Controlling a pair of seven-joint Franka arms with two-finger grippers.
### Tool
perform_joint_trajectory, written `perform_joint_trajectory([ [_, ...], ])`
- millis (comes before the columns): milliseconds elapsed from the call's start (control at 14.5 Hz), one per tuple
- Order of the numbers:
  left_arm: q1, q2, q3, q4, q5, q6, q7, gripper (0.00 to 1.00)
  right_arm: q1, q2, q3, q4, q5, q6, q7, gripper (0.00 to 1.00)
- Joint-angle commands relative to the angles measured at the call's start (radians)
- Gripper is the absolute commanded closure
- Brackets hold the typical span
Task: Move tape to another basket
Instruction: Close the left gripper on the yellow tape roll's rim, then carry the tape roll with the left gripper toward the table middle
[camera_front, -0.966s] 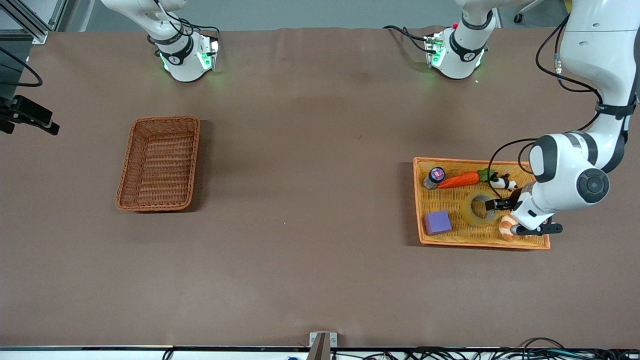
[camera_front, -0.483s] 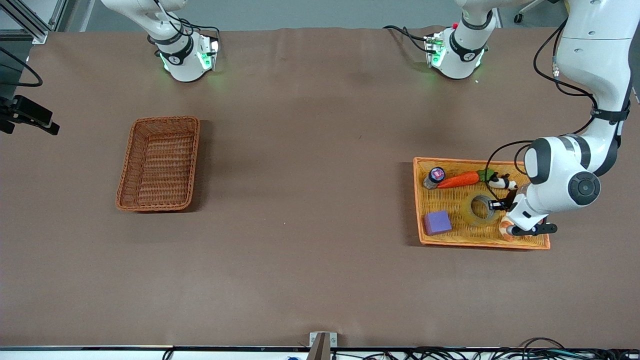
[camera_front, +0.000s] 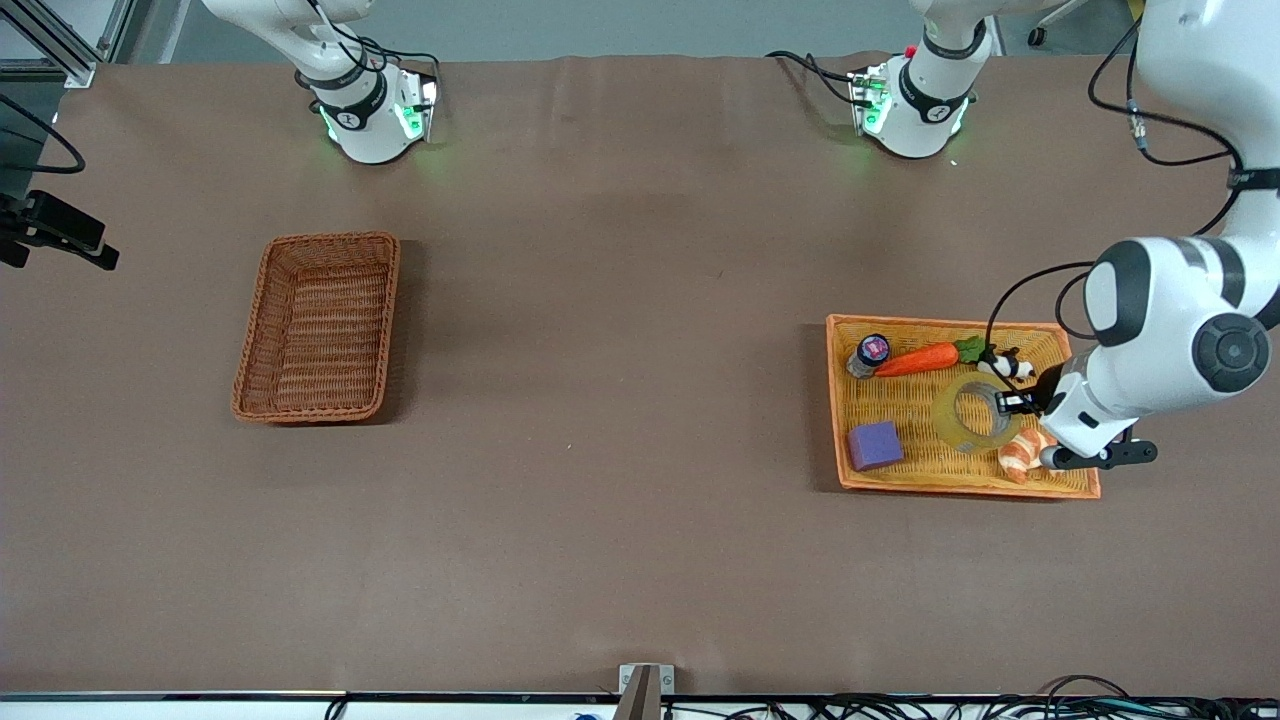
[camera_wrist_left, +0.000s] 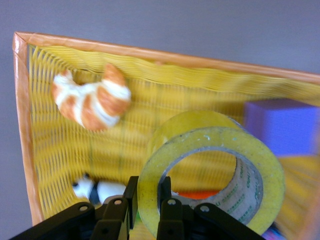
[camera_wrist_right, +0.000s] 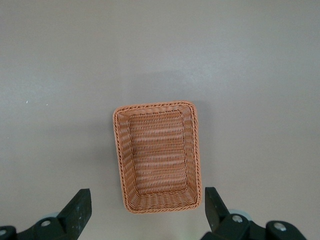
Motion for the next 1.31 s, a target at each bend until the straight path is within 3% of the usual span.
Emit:
perform_joint_trajectory([
  [0, -0.010, -0.007, -0.103, 0.098, 0.029, -0.095, -0.135, 1.00, -0.008, -0.009, 0.003, -0.012, 0.005, 0.005, -0.013, 0.00],
  [207, -0.076, 0.026, -0.195, 0.125, 0.029, -0.094, -0.339, 1.00, -0.008, -0.009, 0.003, -0.012, 0.005, 0.005, -0.013, 0.00],
  [345, -0.175, 0.071, -0.197, 0.154, 0.024, -0.091, -0.473, 1.00, -0.008, -0.007, 0.003, -0.012, 0.005, 0.005, -0.013, 0.00],
  [759, -0.505, 0.320, -0.162, 0.382, 0.042, -0.071, -0.882, 1.00, -0.010, -0.007, 0.003, -0.012, 0.005, 0.005, -0.013, 0.00],
  [1241, -0.697, 0.470, -0.154, 0.395, 0.043, 0.234, -1.070, 0.99, -0.019, -0.005, 0.003, -0.012, 0.009, 0.002, -0.015, 0.00],
])
